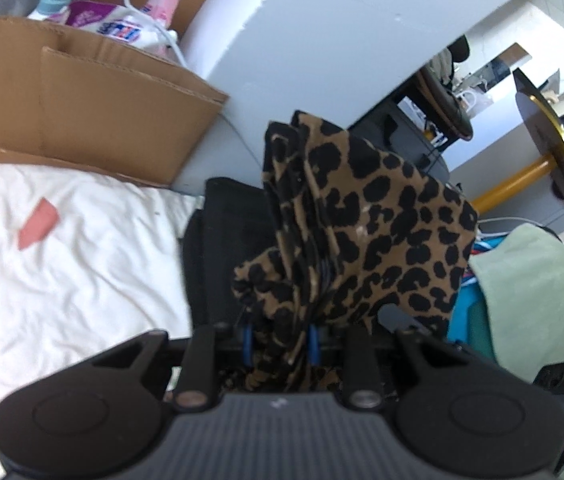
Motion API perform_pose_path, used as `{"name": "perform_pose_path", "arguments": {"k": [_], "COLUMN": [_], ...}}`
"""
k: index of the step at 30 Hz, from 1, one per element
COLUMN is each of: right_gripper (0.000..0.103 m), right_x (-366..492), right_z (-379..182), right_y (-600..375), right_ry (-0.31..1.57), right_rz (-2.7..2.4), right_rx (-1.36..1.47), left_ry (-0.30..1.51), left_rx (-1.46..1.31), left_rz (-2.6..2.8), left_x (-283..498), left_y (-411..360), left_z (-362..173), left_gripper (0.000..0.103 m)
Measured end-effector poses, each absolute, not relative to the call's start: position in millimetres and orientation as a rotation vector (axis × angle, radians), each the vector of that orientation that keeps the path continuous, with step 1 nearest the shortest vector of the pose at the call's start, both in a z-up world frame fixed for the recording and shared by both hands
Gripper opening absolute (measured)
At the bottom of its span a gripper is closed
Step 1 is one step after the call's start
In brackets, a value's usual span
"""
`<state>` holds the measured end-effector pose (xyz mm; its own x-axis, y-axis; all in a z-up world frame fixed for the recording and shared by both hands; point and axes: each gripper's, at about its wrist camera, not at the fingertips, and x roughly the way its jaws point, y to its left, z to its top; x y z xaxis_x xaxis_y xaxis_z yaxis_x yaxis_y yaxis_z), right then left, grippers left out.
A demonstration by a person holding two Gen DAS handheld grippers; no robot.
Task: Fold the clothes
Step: 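Carry the folded skirt with both grippers toward the black garment pile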
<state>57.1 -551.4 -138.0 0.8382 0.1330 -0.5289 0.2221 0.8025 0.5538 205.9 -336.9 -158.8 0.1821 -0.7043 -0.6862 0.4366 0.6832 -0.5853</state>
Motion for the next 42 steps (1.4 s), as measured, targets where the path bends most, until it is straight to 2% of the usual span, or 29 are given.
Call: {"name": "perform_pose_path", "arguments": {"k": [15, 25, 42], "right_gripper": [0.004, 0.004, 0.004], "right_x": [40.3, 90.2, 173.7], "right_z": [-150.8, -196.1, -231.8], "right_y": [-618.3, -621.0, -624.7], "right_ry": [0.528, 0.538, 0.619], "right_rz": [-0.260, -0.259, -0.255], "right_rx": [0.600, 0.573, 0.529], "left_ry": [1.196, 1.211, 1.252], "left_rx": [-0.371, -0.356, -0.391], "left_rz": [-0.890, -0.803, -0.763], "left_x": [192.1, 227.5, 291.4], "left_y": [-403.4, -415.3, -425.1], "left_z": [-199.0, -234.1, -277.3], "left_gripper": [0.026, 0.026, 0.027]}}
